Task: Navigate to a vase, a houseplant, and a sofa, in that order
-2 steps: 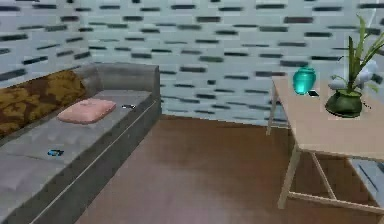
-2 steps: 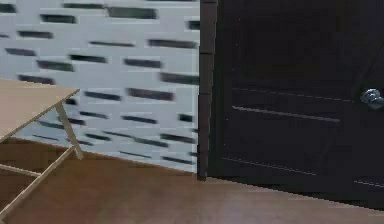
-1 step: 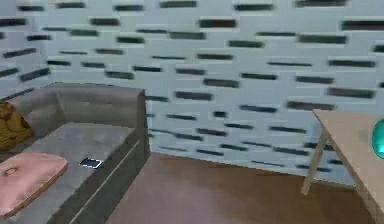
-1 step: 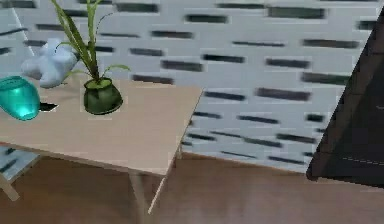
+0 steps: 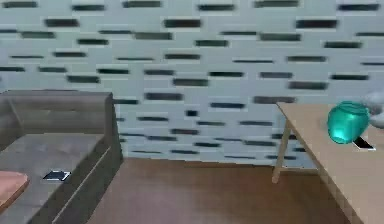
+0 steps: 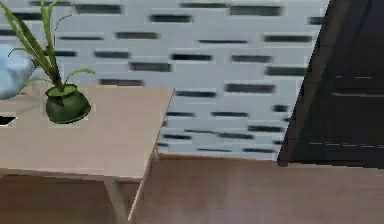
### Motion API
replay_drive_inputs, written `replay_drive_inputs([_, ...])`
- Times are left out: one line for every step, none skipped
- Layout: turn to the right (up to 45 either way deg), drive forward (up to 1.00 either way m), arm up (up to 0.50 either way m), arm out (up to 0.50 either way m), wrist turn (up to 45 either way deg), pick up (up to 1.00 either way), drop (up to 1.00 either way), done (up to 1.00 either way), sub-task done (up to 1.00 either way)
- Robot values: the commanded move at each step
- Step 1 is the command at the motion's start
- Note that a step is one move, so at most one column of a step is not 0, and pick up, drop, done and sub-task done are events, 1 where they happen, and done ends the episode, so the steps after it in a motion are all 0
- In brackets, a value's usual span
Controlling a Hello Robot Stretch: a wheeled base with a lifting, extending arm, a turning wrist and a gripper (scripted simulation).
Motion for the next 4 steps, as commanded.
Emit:
replay_drive_inputs([0.0,0.65,0.00,0.00,0.0,0.00,0.00,0.00,0.00])
replay_drive_inputs([45.0,0.00,0.00,0.00,0.0,0.00,0.00,0.00,0.00])
replay_drive_inputs([18.0,0.00,0.00,0.00,0.0,0.00,0.00,0.00,0.00])
replay_drive_inputs([0.0,0.00,0.00,0.00,0.0,0.00,0.00,0.00,1.00])
